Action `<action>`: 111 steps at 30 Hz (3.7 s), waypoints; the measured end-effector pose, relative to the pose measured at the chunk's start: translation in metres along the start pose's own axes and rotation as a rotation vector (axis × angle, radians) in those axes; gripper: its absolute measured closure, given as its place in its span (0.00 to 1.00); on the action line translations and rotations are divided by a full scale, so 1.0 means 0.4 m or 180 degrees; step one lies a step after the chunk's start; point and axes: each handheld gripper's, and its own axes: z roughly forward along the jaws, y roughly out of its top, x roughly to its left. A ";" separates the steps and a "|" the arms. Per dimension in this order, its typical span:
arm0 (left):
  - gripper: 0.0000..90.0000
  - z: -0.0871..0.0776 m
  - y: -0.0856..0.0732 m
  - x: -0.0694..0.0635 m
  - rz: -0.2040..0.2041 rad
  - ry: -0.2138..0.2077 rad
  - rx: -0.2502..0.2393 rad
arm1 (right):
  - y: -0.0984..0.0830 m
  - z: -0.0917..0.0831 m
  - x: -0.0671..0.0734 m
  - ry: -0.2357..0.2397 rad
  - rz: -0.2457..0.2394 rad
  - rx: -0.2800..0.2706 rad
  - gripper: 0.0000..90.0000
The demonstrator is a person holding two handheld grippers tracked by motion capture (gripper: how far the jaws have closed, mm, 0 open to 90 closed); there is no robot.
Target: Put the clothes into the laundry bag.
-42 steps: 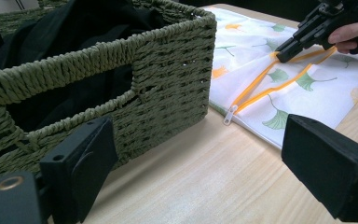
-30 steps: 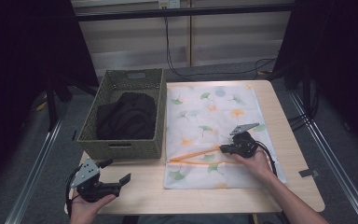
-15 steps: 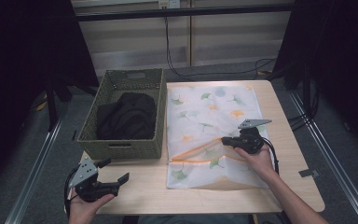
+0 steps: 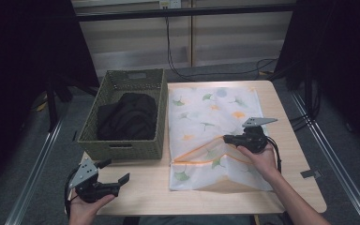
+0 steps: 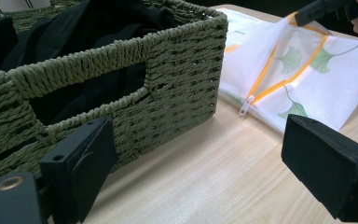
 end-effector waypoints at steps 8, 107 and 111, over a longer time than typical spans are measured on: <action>0.11 0.002 0.000 0.000 -0.0011 0.0010 0.0008 | 0.021 -0.016 0.007 -0.0031 -0.0022 -0.0028 1.00; 0.00 0.525 0.217 0.376 -0.0280 0.0288 0.2301 | 0.101 -0.016 0.007 -0.0055 -0.0145 -0.0340 1.00; 0.00 0.543 0.201 0.361 -0.0466 -0.0145 0.2427 | 0.101 -0.013 0.009 -0.0038 -0.0131 -0.0335 1.00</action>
